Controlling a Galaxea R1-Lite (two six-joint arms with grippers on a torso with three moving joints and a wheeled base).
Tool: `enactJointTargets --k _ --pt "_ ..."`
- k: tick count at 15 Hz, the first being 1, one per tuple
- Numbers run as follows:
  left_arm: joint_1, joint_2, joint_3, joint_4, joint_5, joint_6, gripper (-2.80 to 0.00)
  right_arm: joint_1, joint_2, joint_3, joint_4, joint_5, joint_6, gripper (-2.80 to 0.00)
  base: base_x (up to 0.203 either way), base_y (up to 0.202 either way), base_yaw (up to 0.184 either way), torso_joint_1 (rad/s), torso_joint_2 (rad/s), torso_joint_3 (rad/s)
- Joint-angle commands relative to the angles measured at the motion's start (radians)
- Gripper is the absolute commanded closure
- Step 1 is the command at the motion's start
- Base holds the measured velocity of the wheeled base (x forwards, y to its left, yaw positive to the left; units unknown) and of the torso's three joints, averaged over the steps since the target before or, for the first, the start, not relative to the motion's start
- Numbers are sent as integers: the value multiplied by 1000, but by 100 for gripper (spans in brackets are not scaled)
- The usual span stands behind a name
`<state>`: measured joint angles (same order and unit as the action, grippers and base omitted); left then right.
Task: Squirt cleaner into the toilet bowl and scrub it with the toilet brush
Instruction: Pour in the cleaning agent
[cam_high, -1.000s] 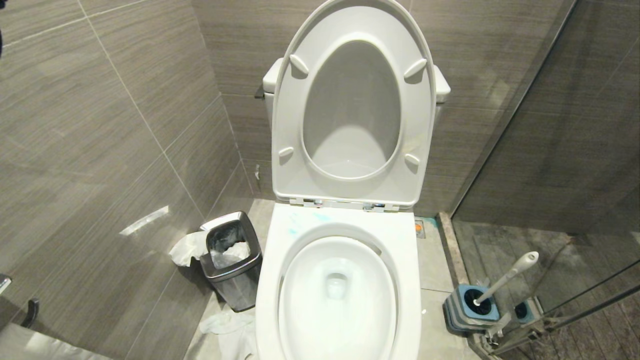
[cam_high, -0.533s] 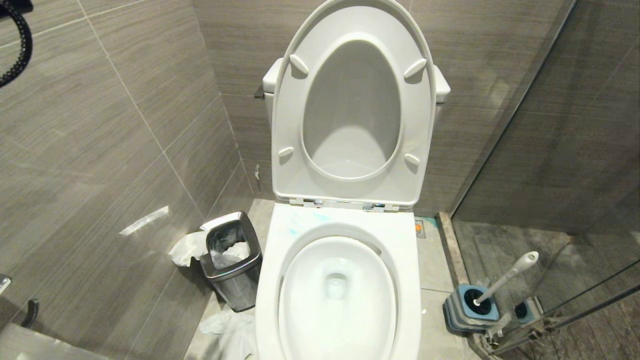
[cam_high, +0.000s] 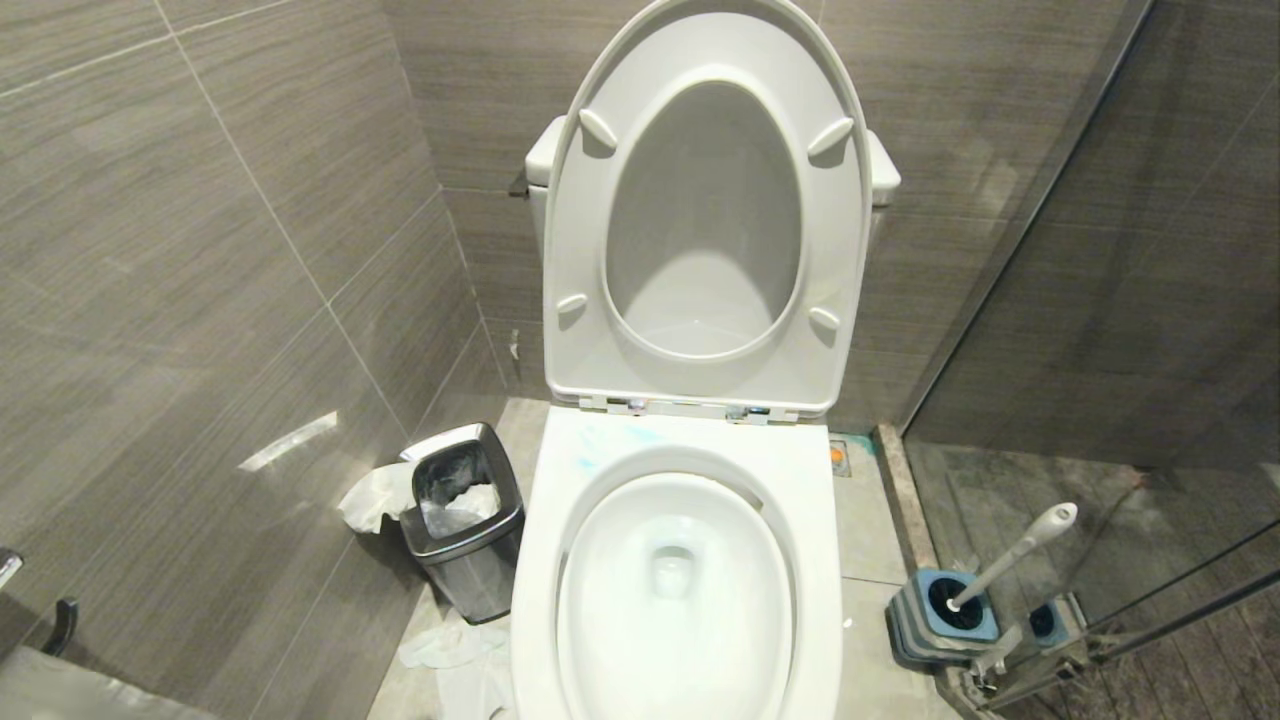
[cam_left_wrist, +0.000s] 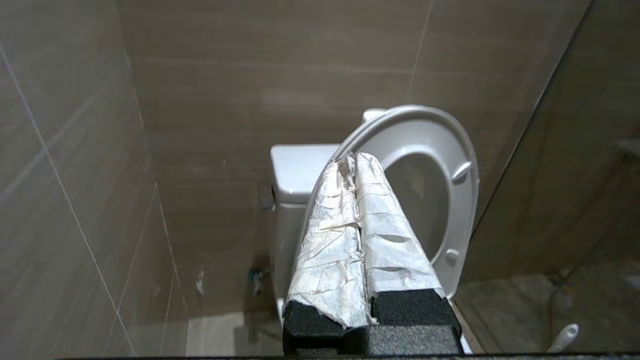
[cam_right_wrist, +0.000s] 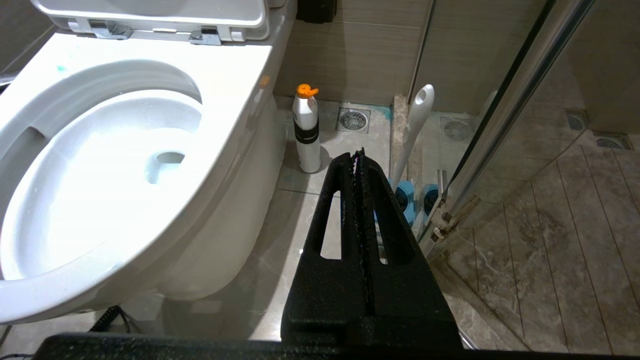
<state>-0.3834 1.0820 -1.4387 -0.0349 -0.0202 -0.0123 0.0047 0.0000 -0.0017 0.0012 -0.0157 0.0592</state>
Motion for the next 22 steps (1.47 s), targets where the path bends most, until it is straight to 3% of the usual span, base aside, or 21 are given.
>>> enactJointTargets --k 1,3,6,9,14,17,22 --pt "50 -141 16 5 -49 -4 0 1 0 0 0 0 1 0 0 0 0 0 0 0" --pt "112 -253 76 9 -116 -10 0 0 1 0 0 0 1 0 0 0 0 0 0 0" --pt "169 -416 208 16 -163 -12 0 0 2 0 -1 0 1 0 0 0 0 0 0 0" --pt "220 -568 306 110 -207 -12 0 0 2 0 0 0 1 0 0 0 0 0 0 0" --pt "325 -745 486 223 -233 -11 0 0 1 0 0 0 1 0 0 0 0 0 0 0" --pt "368 -838 548 282 -285 -11 0 0 2 0 -1 0 1 0 0 0 0 0 0 0" --pt "388 -917 647 293 -288 5 0 0 2 0 0 0 1 0 0 0 0 0 0 0"
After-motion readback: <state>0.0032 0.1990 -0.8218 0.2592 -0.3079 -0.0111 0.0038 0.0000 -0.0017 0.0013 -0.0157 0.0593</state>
